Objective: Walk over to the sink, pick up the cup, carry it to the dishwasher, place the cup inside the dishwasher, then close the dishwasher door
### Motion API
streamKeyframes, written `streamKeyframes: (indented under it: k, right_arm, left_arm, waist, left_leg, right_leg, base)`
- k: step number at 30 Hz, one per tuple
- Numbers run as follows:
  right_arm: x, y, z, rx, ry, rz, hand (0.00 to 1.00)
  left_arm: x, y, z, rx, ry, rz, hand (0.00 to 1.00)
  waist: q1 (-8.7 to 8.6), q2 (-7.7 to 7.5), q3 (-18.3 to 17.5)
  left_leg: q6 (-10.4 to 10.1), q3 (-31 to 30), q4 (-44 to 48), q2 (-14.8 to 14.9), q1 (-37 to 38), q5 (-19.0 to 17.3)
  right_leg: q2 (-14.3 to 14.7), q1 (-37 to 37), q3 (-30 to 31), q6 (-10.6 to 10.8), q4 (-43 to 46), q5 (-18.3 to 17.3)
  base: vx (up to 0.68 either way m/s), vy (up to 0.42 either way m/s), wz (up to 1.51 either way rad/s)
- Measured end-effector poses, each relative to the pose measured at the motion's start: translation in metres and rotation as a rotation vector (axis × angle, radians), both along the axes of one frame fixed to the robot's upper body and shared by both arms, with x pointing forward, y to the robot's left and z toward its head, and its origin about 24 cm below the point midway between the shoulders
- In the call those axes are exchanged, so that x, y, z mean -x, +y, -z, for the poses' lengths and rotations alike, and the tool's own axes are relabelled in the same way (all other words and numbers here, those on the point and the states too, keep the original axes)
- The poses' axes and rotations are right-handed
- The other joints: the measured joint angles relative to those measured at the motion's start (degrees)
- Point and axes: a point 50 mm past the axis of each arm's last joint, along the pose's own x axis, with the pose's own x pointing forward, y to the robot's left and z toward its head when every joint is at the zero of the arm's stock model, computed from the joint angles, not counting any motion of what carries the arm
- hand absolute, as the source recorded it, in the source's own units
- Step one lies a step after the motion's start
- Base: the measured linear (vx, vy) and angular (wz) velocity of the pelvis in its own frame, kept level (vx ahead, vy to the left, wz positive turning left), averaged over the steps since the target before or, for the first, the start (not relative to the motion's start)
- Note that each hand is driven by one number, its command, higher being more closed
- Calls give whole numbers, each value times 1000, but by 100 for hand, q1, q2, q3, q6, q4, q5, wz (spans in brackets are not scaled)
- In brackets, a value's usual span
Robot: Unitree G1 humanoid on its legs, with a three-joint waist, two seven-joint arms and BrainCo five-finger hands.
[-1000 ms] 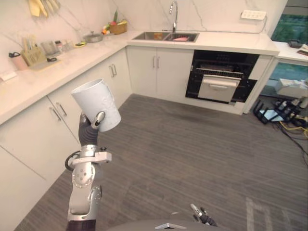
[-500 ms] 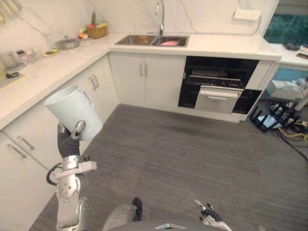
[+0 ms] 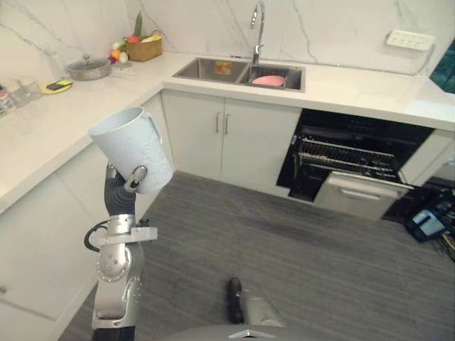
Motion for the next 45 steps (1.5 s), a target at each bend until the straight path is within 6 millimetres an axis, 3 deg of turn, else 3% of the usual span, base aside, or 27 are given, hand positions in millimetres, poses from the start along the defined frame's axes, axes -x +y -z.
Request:
streamKeyframes:
  k: [2, 3, 4, 7, 8, 10, 11, 14, 16, 17, 18, 19, 20, 21, 23, 24, 25, 27, 29, 30, 34, 37, 40, 41, 43, 44, 45]
  right_arm:
    - [-11, -2, -3, 6, -45, 10, 0]
    - [-27, -12, -10, 34, -110, 15, 0]
    - [-37, -18, -16, 65, -164, 11, 0]
    - [-48, -24, -23, 115, -218, 2, 0]
    - [-51, -23, -24, 116, -228, 1, 0]
    - [-72, -22, -34, 124, -318, 11, 0]
    - [-89, -18, -43, 129, -381, -7, 0]
    - [-115, -16, -60, 166, -471, -44, 0]
    - [-124, -19, -70, 185, -525, -7, 0]
    - [-124, -19, -73, 183, -541, 21, 0]
    - [-124, -18, -75, 177, -550, 44, 0]
    - [-123, -18, -75, 171, -552, 60, 0]
    - [-122, -15, -74, 166, -549, 76, 0]
    - [-119, -16, -73, 171, -539, 93, 0]
    - [-119, -20, -75, 187, -549, 103, 0]
    - [-124, -20, -82, 217, -593, 88, 0]
    - [-130, -19, -89, 229, -631, 75, 0]
    - [-151, -15, -119, 281, -793, 12, 0]
    - [-164, -16, -132, 313, -852, -31, 0]
    - [-175, -17, -145, 327, -926, -78, 0]
    - [-184, -11, -172, 341, -1050, -165, 0]
    - [-188, -7, -186, 340, -1128, -230, 0]
    - [-188, -4, -192, 320, -1179, -304, 0]
    - [-188, -2, -193, 307, -1190, -330, 0]
    - [-188, -1, -194, 277, -1210, -371, 0]
    - [-188, -1, -198, 275, -1236, -412, 0]
    - [-188, -2, -199, 278, -1249, -449, 0]
  left_arm:
    - [0, -4, 1, 7, 12, 15, 100]
    - [1, -9, 6, 31, 32, 31, 100]
    - [4, -11, 10, 47, 47, 28, 100]
    - [6, -9, 11, 38, 47, 32, 100]
    - [7, -10, 11, 35, 36, 37, 100]
    - [9, -11, 7, -9, -5, 43, 100]
    - [14, -12, 3, -67, -28, 21, 100]
    - [23, -19, -10, -233, -134, -7, 100]
    - [29, -24, -24, -311, -241, 18, 100]
    - [34, -26, -34, -349, -321, 41, 100]
    - [33, -30, -42, -369, -379, 67, 100]
    - [31, -31, -46, -375, -402, 73, 100]
    - [28, -31, -50, -384, -428, 75, 100]
    - [24, -29, -49, -389, -409, 64, 100]
    - [22, -26, -45, -384, -378, 47, 100]
    - [22, -23, -48, -373, -393, 26, 100]
    - [24, -21, -51, -375, -409, 15, 100]
    - [30, -16, -58, -372, -446, -27, 100]
    - [31, -16, -52, -345, -406, -43, 100]
    - [30, -15, -49, -323, -382, -69, 100]
    - [24, -19, -44, -278, -348, -117, 100]
    - [22, -20, -43, -269, -334, -171, 100]
    - [14, -18, -33, -259, -273, -208, 100]
    - [13, -18, -30, -257, -254, -214, 100]
    - [14, -17, -27, -262, -238, -210, 100]
    - [16, -16, -26, -259, -230, -214, 100]
    - [18, -13, -22, -259, -206, -215, 100]
  waist:
    - [-81, -36, -19]
    - [-48, 32, 17]
    - [81, 187, 101]
    - [194, 368, 124]
    - [223, 358, 120]
    - [332, 320, 122]
    - [409, 268, 121]
    - [481, 192, 144]
    - [481, 184, 135]
    - [443, -17, 50]
    - [386, -187, -37]
    - [379, -306, -25]
    - [316, -469, 80]
    - [201, -575, 108]
    - [187, -429, 128]
    - [230, -280, 39]
    - [227, -274, 29]
    - [145, -462, -47]
    - [159, -239, -43]
    - [140, -12, -34]
    - [36, 142, -29]
    - [34, 44, 15]
    - [-58, 19, 66]
    - [-50, 9, 89]
    - [-27, 60, 222]
    - [14, 250, 380]
    - [131, 427, 492]
  left_leg:
    - [-279, -9, 1124, 108, -230, 15]
    - [-556, 131, 2977, 335, -876, 754]
    - [-510, 353, 4241, 699, -1408, 1601]
    - [-473, 420, 5321, 1248, -2247, 1569]
    - [-466, 432, 5241, 1299, -2428, 1469]
    - [-450, 598, 3891, 1252, -2926, 1096]
    - [-518, 550, 2282, 1023, -2896, 1115]
    - [-648, 227, 280, 804, -2809, 1677]
    - [-517, 293, 346, 846, -2766, 2168]
    - [-603, 509, 841, 807, -2765, 2039]
    - [-548, 717, 1046, 713, -2657, 1645]
    - [-501, 851, 1060, 682, -2551, 1518]
    - [-393, 1128, 1007, 650, -2238, 1352]
    - [-305, 1241, 933, 689, -1797, 1224]
    - [-293, 1441, 639, 918, -1164, 1191]
    - [-294, 1647, 456, 1136, -924, 1195]
    - [-296, 1759, 369, 1167, -889, 1194]
    - [-592, 2070, 168, 990, -898, 997]
    - [-596, 2012, 48, 1059, -866, 1047]
    - [-598, 2020, -179, 1096, -779, 1036]
    - [-588, 2003, -326, 1176, -786, 930]
    - [-698, 2122, -326, 1253, -876, 819]
    - [-769, 2167, -323, 1329, -952, 788]
    - [-819, 2026, 133, 1391, -1052, 770]
    - [-553, 1551, 1769, 1657, -1648, 918]
    - [-103, 1224, 3048, 1882, -2079, 1353]
    - [-247, 876, 3797, 1918, -2365, 1594]
  right_leg:
    - [-116, 120, -234, -164, 366, 254]
    - [-63, 370, -360, -277, 746, -250]
    - [107, 738, -352, -312, 732, -538]
    - [356, 1770, -365, -321, 373, -990]
    - [390, 1983, -328, -308, 229, -1044]
    - [442, 2484, -11, -295, -234, -1127]
    - [393, 2604, 266, -277, -332, -1202]
    - [395, 2878, 1038, -121, -199, -1620]
    - [390, 3138, 1525, 39, -42, -2006]
    - [267, 3166, 1720, 180, 280, -2261]
    - [21, 2850, 1552, 382, 1080, -2269]
    - [-126, 2618, 1391, 605, 1612, -2196]
    - [-520, 2212, 1001, 845, 2635, -1959]
    - [-796, 2147, 467, 746, 3013, -1956]
    - [-934, 2167, -232, 534, 2797, -2069]
    - [-908, 1997, -792, 384, 2049, -1998]
    - [-902, 1879, -923, 346, 1571, -1809]
    - [-746, 1157, -587, 328, 159, -291]
    - [-506, 1149, -339, 281, -168, -60]
    - [-304, 1144, -92, 284, -550, 149]
    - [115, 1191, 368, 227, -1522, 609]
    - [142, 956, 299, 208, -1474, 675]
    - [37, 654, -14, 176, -896, 355]
    - [-11, 694, -153, 145, -755, 180]
    - [83, 1016, -254, 70, -809, 62]
    - [249, 1437, -241, -1, -960, 23]
    - [358, 1746, -101, -71, -1082, -25]
  base:
    - [686, -176, 58]
    - [868, -277, 41]
    - [857, -281, 17]
    - [643, -188, -12]
    - [753, -204, -34]
    - [578, -74, -76]
    - [450, 2, -106]
    - [561, 138, -142]
    - [578, 288, -152]
    - [573, 313, -121]
    - [558, 313, -107]
    - [507, 283, -88]
    - [452, 262, -82]
    - [513, 252, -82]
    - [391, 161, -98]
    - [224, 97, -109]
    - [200, 64, -103]
    - [250, 15, -78]
    - [187, 18, -99]
    - [133, 42, -116]
    - [41, 30, -88]
    - [-10, 39, -59]
    - [35, -16, 0]
    - [126, -114, 26]
    - [131, -172, 22]
    - [168, -117, -20]
    - [182, -44, -40]
